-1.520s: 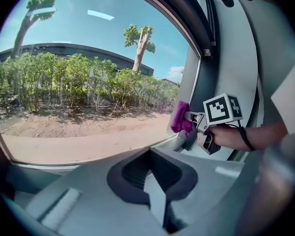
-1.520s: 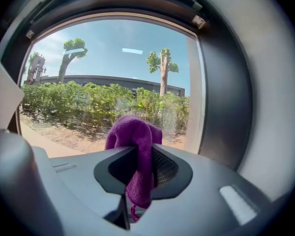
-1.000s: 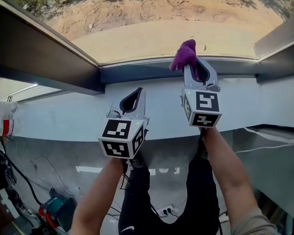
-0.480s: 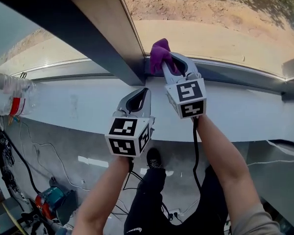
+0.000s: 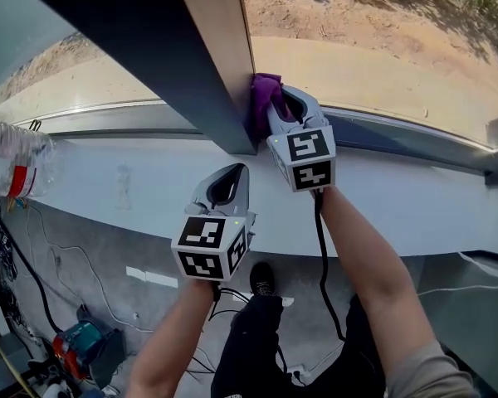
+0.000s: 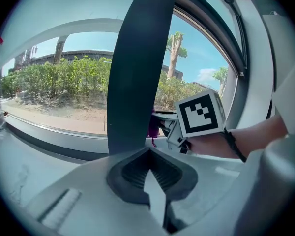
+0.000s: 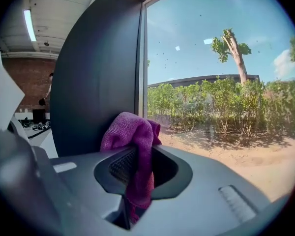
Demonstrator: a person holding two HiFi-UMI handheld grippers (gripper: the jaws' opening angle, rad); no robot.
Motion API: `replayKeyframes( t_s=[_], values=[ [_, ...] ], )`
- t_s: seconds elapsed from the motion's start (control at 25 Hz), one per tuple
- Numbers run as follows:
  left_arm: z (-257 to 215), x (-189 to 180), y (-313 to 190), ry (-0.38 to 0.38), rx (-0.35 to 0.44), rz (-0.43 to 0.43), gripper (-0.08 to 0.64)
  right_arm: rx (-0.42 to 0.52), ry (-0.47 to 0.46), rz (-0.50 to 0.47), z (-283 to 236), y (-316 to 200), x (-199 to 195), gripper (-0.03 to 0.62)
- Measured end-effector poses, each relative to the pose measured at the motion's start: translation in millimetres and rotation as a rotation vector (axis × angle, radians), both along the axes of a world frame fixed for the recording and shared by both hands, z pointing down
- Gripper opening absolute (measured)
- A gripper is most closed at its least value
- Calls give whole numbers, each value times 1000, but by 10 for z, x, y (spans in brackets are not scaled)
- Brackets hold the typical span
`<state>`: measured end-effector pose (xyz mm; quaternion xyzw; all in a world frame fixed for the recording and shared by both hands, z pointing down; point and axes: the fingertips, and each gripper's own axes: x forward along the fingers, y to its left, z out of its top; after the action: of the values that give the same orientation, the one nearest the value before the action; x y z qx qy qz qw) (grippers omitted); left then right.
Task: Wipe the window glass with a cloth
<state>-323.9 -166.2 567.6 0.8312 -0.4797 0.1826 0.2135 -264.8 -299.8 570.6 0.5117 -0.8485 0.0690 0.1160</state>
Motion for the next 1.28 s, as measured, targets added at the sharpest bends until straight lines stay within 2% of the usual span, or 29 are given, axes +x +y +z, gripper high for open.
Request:
replayKeyframes(
  t_s=[0.16, 0.32, 0.6, 0.92, 1.28],
  values=[
    [48, 128, -40, 4, -7, 13, 0, 10, -3, 4, -35, 12, 54, 86],
    [54, 346, -69, 4, -6, 38, 0, 1, -14, 27, -20, 37, 267, 86],
    [36, 830, -79, 5, 4, 80, 0, 6, 1, 58, -6, 183, 868, 87],
    [56, 1778, -57, 16, 1, 158, 0, -5, 14, 135, -1, 368, 1933, 87],
    [51, 3090, 74, 45, 2, 291, 0, -15, 22, 296, 20, 629, 3469, 89]
  ],
)
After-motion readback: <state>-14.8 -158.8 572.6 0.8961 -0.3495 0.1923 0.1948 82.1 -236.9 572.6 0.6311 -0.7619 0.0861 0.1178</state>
